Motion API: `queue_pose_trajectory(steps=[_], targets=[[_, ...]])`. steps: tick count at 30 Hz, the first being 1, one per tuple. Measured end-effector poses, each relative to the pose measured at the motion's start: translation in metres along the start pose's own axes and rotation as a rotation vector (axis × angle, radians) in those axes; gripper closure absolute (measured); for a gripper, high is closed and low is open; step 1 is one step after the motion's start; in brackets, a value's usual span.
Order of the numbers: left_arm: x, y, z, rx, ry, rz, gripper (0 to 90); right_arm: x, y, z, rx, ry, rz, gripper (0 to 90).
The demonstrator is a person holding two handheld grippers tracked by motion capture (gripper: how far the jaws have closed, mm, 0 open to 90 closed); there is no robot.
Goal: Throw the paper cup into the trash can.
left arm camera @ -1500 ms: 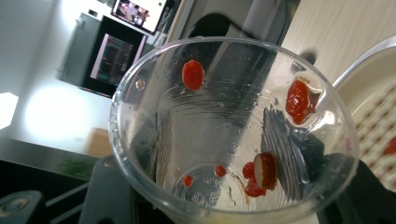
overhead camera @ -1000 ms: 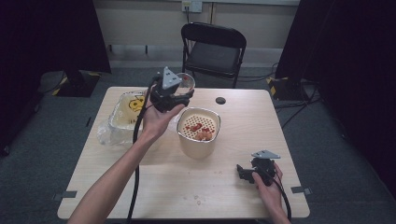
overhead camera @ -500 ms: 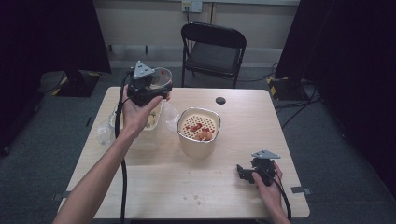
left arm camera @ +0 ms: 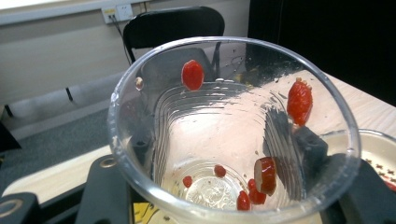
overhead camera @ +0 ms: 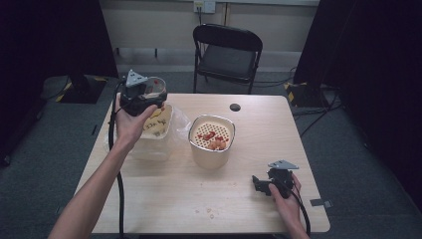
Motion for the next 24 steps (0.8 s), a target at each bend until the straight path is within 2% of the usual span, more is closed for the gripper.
queue_pose_trajectory(steps=[2,4,5,9,10,14,15,17,18,20,24], targets=[[0.000,-0.005,-0.003,0.021,-0.002,-0.002,41.0,0.000,0.000,0.000,0.000,0.000,0.000,8.7],[-0.001,-0.006,-0.006,0.020,-0.007,-0.014,40.0,0.000,0.000,0.000,0.000,0.000,0.000,8.7],[-0.001,-0.010,-0.008,0.004,-0.019,0.012,39.3,0.000,0.000,0.000,0.000,0.000,0.000,8.7],[-0.002,-0.016,-0.012,0.002,-0.028,0.034,36.9,0.000,0.000,0.000,0.000,0.000,0.000,8.7],[-0.002,-0.018,-0.013,0.000,-0.034,0.048,34.6,0.000,0.000,0.000,0.000,0.000,0.000,8.7],[-0.003,-0.021,-0.015,0.003,-0.020,0.053,29.7,0.000,0.000,0.000,0.000,0.000,0.000,8.8],[-0.003,-0.021,-0.016,0.004,-0.020,0.043,28.7,0.000,0.000,0.000,0.000,0.000,0.000,8.7],[-0.003,-0.024,-0.016,0.013,-0.025,0.064,21.3,0.000,0.000,0.000,0.000,0.000,0.000,8.7],[-0.003,-0.024,-0.016,0.021,-0.021,0.053,18.7,0.000,0.000,0.000,0.000,0.000,0.000,8.7],[-0.002,-0.027,-0.015,0.028,-0.014,0.065,18.3,0.000,0.000,0.000,0.000,0.000,0.000,8.7],[0.000,-0.027,-0.016,0.019,-0.021,0.058,15.9,0.000,0.000,0.000,0.000,0.000,0.000,8.7]])
Point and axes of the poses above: each handheld gripper's, and its own axes: x roughly backward along the jaws, z roughly out of its top, y roughly to its right, the point moved 9 cm from there along -x, roughly forward along the jaws, and after that the axes turned 5 degrees about x, right-handed, at the moved point
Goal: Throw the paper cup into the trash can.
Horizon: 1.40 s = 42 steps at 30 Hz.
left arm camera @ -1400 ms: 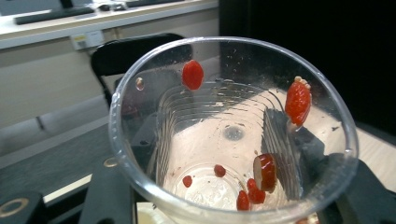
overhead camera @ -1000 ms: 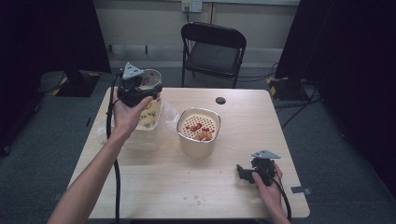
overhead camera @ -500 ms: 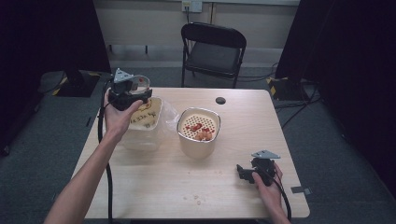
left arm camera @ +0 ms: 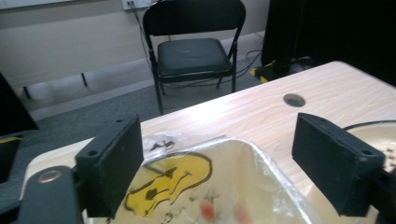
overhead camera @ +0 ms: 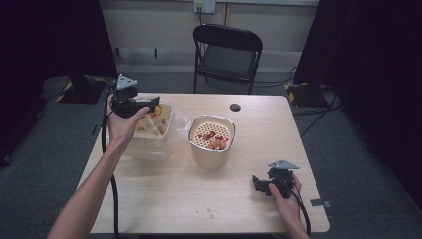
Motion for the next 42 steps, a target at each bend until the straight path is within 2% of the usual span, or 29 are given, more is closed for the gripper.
queue_pose_trajectory(steps=[1,3,5,9,11,14,16,19,22,28,33,36,38,40,41,42], targets=[[0.000,0.001,0.000,0.004,0.004,-0.018,15.9,0.000,0.000,0.000,0.000,0.000,0.000,8.8],[0.002,0.002,0.000,0.007,0.000,-0.025,15.8,0.000,0.000,0.000,0.000,0.000,0.000,8.7],[0.005,0.007,0.000,0.014,0.007,-0.057,17.0,0.000,0.000,0.000,0.000,0.000,0.000,8.7],[0.011,0.018,-0.008,0.005,-0.001,-0.075,21.5,0.000,0.000,0.000,0.000,0.000,0.000,8.8],[0.016,0.027,-0.017,-0.041,-0.011,-0.089,22.5,0.000,0.000,0.000,0.000,0.000,0.000,8.8],[0.025,0.037,-0.022,-0.038,0.006,-0.119,23.0,0.000,0.000,0.000,0.000,0.000,0.000,8.7],[0.030,0.041,-0.023,-0.039,0.018,-0.119,23.1,0.000,0.000,0.000,0.000,0.000,0.000,8.7],[0.040,0.051,-0.029,-0.066,0.031,-0.140,23.6,0.000,0.000,0.000,0.000,0.000,0.000,8.7],[0.048,0.061,-0.036,-0.066,0.028,-0.174,23.6,0.000,0.000,0.000,0.000,0.000,0.000,8.7],[0.067,0.088,-0.049,-0.109,0.041,-0.232,23.1,0.000,0.000,0.000,0.000,0.000,0.000,8.7],[0.079,0.112,-0.071,-0.125,0.028,-0.281,20.8,0.000,0.000,0.000,0.000,0.000,0.000,8.7],[0.080,0.122,-0.084,-0.135,0.016,-0.304,20.6,0.000,0.000,0.000,0.000,0.000,0.000,8.7],[0.082,0.129,-0.095,-0.112,0.009,-0.332,19.3,0.000,0.000,0.000,0.000,0.000,0.000,8.7],[0.081,0.130,-0.099,-0.109,0.009,-0.329,18.7,0.000,0.000,0.000,0.000,0.000,0.000,8.8],[0.081,0.136,-0.112,-0.119,-0.010,-0.353,17.8,0.000,0.000,0.000,0.000,0.000,0.000,8.7],[0.080,0.137,-0.119,-0.135,-0.023,-0.346,17.7,0.000,0.000,0.000,0.000,0.000,0.000,8.7]])
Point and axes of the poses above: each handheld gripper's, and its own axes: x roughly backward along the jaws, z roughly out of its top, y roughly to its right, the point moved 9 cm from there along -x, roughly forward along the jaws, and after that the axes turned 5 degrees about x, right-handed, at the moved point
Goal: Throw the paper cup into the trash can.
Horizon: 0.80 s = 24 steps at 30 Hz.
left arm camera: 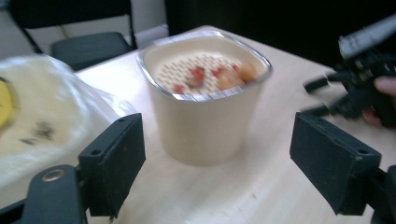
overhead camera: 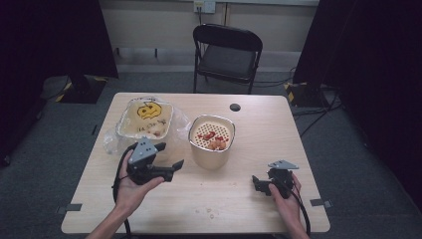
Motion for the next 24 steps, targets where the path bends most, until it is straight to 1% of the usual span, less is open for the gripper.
queue_pose_trajectory(steps=[1,4,5,6,7,8,9,10,12,13,14,15,17,18,19,20,21,22,24], targets=[[-0.003,0.003,-0.008,0.000,-0.012,-0.010,17.7,0.000,0.000,0.000,0.000,0.000,0.000,8.7],[-0.012,0.005,-0.032,0.010,-0.061,-0.028,16.8,0.000,0.000,0.000,0.000,0.000,0.000,8.7],[-0.014,0.005,-0.038,0.010,-0.072,-0.027,16.2,0.000,0.000,0.000,0.000,0.000,0.000,8.8],[-0.018,0.003,-0.049,0.013,-0.094,-0.023,16.2,0.000,0.000,0.000,0.000,0.000,0.000,8.8],[-0.021,0.003,-0.054,0.019,-0.100,-0.024,15.9,0.000,0.000,0.000,0.000,0.000,0.000,8.7],[-0.021,0.003,-0.054,0.019,-0.100,-0.024,16.0,0.000,0.000,0.000,0.000,0.000,0.000,8.7],[-0.026,0.001,-0.069,0.025,-0.118,-0.030,16.5,0.000,0.000,0.000,0.000,0.000,0.000,8.7],[-0.030,-0.001,-0.076,0.040,-0.122,-0.023,17.0,0.000,0.000,0.000,0.000,0.000,0.000,8.7],[-0.037,-0.006,-0.092,0.054,-0.175,-0.013,16.8,0.000,0.000,0.000,0.000,0.000,0.000,8.7],[-0.040,-0.008,-0.100,0.044,-0.214,-0.005,16.8,0.000,0.000,0.000,0.000,0.000,0.000,8.7],[-0.042,-0.010,-0.105,0.030,-0.234,0.004,16.8,0.000,0.000,0.000,0.000,0.000,0.000,8.7],[-0.044,-0.014,-0.111,0.016,-0.248,0.023,17.1,0.000,0.000,0.000,0.000,0.000,0.000,8.7],[-0.048,-0.017,-0.118,0.031,-0.265,0.037,17.8,0.000,0.000,0.000,0.001,0.000,0.000,8.7],[-0.049,-0.020,-0.121,0.014,-0.284,0.042,17.8,0.000,0.000,0.000,0.000,0.000,0.000,8.7],[-0.051,-0.022,-0.123,0.010,-0.288,0.054,17.8,0.000,0.000,0.000,0.000,0.000,0.000,8.7],[-0.051,-0.022,-0.123,0.010,-0.288,0.054,17.6,0.000,0.000,0.000,0.000,0.000,0.000,8.7],[-0.057,-0.024,-0.131,0.025,-0.291,0.080,16.6,0.000,0.000,0.000,0.000,0.000,0.000,8.7],[-0.057,-0.025,-0.131,0.042,-0.297,0.071,14.4,0.000,0.000,0.000,0.000,0.000,0.000,8.7],[-0.057,-0.026,-0.131,0.048,-0.295,0.073,14.5,0.000,0.000,0.000,0.000,0.000,0.000,8.8]])
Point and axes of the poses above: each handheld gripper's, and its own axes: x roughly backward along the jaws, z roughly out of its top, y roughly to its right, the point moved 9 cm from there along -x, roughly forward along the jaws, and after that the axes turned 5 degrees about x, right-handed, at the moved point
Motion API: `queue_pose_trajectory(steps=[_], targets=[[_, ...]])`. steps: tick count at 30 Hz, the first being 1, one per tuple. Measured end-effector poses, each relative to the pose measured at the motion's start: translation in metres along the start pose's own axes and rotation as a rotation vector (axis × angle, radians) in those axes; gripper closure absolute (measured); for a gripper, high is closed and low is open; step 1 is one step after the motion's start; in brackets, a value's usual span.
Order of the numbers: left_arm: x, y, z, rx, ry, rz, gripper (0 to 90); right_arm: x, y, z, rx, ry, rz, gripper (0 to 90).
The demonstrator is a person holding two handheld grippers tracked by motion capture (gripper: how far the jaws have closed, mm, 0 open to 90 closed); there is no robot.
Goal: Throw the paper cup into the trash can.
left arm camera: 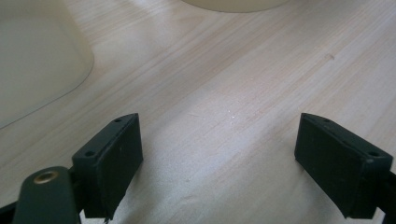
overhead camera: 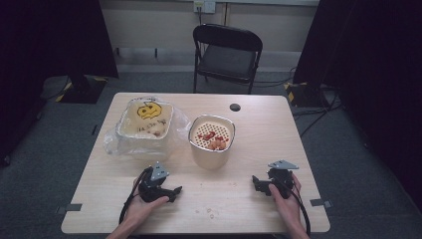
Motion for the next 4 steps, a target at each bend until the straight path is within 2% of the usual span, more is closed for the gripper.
queue_pose_trajectory(steps=[4], targets=[[-0.0001,0.0000,0.0000,0.000,0.000,-0.001,14.4,0.0000,0.0000,0.0000,0.000,0.000,0.000,8.7]])
Point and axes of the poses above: each handheld gripper's, and its own axes: x roughly backward along the jaws, z roughly out of its top, y roughly to its right, the point moved 9 cm from there along -x, roughly forward along the jaws, and after that the axes turned 5 degrees about x, right-handed, at the moved point
